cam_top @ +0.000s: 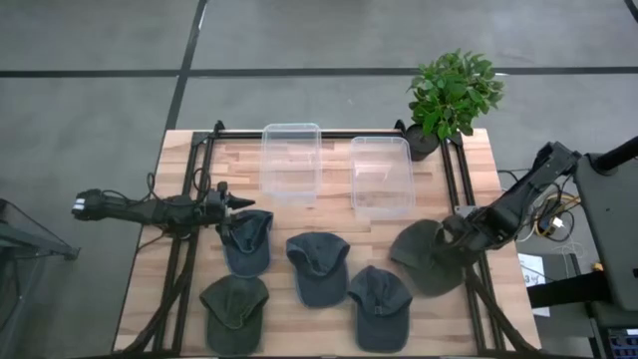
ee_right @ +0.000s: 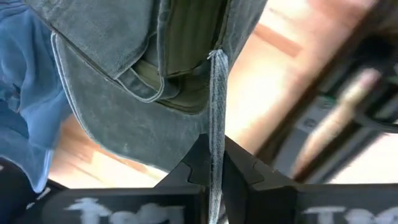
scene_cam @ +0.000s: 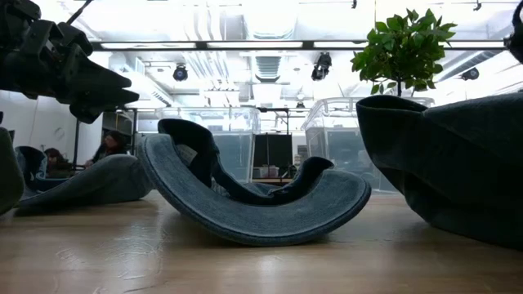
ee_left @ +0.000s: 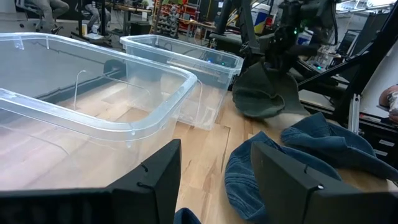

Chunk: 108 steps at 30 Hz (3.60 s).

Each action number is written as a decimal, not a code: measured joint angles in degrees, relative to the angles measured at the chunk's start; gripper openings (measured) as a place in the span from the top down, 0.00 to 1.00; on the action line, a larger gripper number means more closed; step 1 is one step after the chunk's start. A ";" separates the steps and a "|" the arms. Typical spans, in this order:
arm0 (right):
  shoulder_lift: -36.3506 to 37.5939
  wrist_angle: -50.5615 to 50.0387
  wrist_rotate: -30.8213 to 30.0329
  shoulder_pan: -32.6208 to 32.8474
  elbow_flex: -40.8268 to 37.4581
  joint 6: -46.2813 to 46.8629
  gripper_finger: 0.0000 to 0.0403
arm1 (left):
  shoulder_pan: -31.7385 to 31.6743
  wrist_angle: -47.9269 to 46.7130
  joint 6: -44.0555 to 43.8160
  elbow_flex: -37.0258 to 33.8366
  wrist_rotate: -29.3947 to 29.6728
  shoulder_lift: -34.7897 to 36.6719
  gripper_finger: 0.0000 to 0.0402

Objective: Pick & Place hat
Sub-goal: Put the right green cap into the right transparent bin

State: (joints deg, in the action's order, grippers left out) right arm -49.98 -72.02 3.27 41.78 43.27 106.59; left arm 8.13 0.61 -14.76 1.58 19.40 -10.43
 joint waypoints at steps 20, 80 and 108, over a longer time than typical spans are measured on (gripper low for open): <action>3.04 1.65 -20.53 0.00 23.27 -37.38 0.97 | 0.02 0.01 0.04 0.00 -0.01 -0.01 0.53; -1.37 46.36 -66.10 -0.31 18.73 -57.58 0.97 | 0.01 0.49 -0.24 -0.02 -0.02 0.02 0.53; -7.65 -4.84 -49.80 -24.22 31.02 -29.64 0.97 | 0.01 0.63 -0.20 -0.02 -0.02 0.01 0.53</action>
State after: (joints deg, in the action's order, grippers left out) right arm -57.63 -76.86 -46.54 17.56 74.29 76.95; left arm 8.14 1.25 -14.96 1.56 19.38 -10.43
